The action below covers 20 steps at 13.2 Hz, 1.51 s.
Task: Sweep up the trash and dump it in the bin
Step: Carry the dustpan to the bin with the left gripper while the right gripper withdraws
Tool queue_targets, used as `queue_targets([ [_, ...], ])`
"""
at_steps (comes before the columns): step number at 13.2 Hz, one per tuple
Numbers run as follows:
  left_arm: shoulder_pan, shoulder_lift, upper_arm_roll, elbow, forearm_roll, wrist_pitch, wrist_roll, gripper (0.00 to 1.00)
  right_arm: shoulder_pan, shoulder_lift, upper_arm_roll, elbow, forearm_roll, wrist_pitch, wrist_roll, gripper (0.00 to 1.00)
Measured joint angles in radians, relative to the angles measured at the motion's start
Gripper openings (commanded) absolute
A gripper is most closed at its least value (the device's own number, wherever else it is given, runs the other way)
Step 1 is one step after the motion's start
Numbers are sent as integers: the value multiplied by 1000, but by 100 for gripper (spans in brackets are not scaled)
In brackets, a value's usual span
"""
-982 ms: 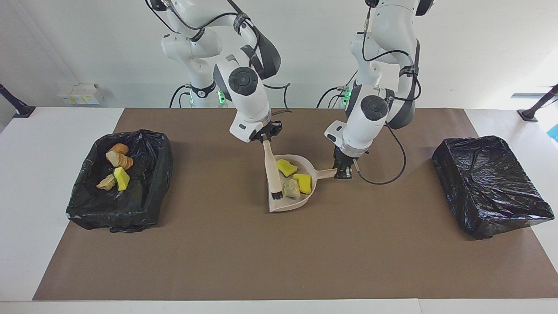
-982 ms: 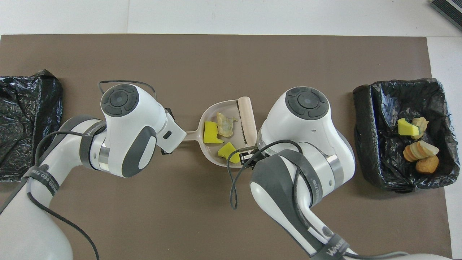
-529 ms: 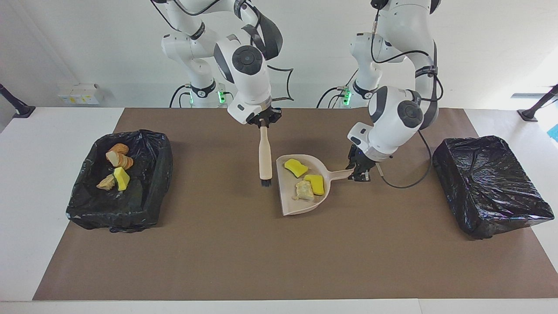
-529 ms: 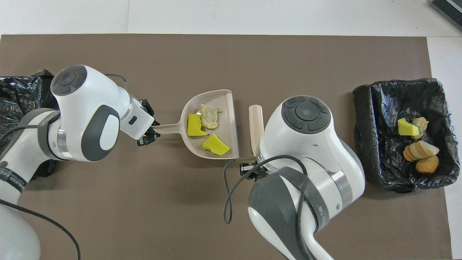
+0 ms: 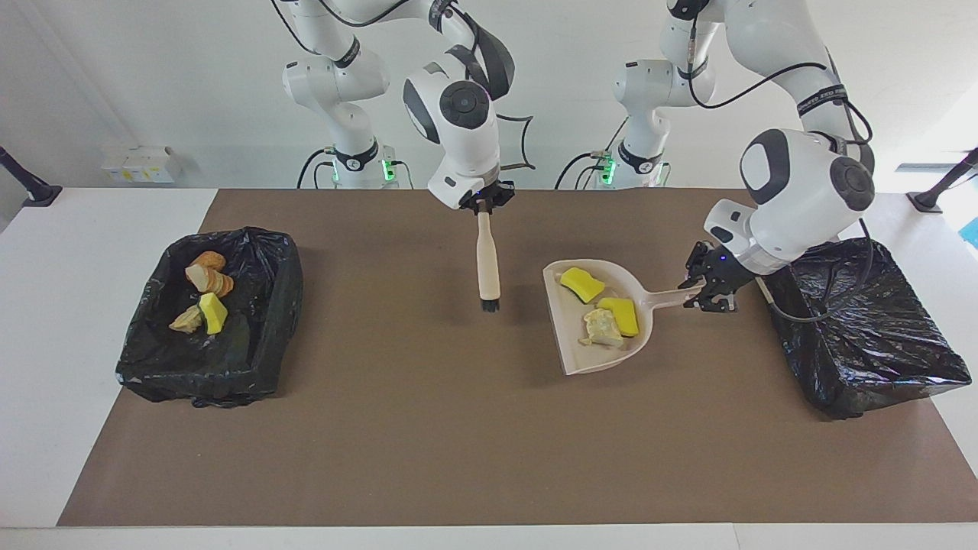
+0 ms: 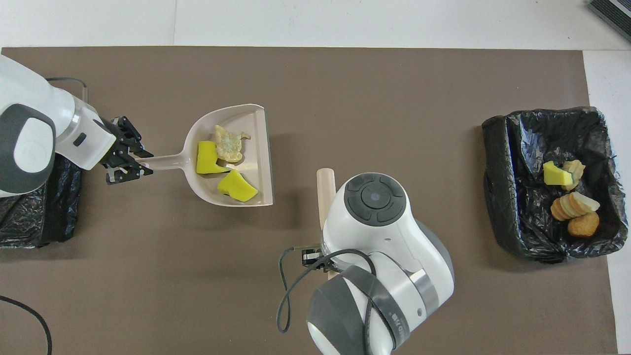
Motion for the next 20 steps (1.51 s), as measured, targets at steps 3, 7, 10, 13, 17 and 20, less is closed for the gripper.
queue_targets([
  [3, 105, -1, 4, 48, 49, -66, 73, 0, 36, 8, 0, -36, 3, 55, 64, 0],
  [7, 246, -1, 7, 99, 155, -99, 168, 0, 66, 18, 0, -96, 4, 133, 78, 0],
  [10, 339, 0, 8, 144, 232, -111, 227, 0, 85, 27, 0, -131, 4, 148, 78, 0],
  [13, 415, 21, 9, 209, 295, -108, 275, 0, 85, 28, 0, -149, 4, 175, 78, 0],
  [17, 490, 61, 9, 275, 435, -60, 311, 0, 85, 34, -1, -169, 4, 199, 78, 0],
  [20, 487, 65, -3, 281, 607, 5, 310, 0, 85, 48, -1, -175, 4, 230, 78, 83],
])
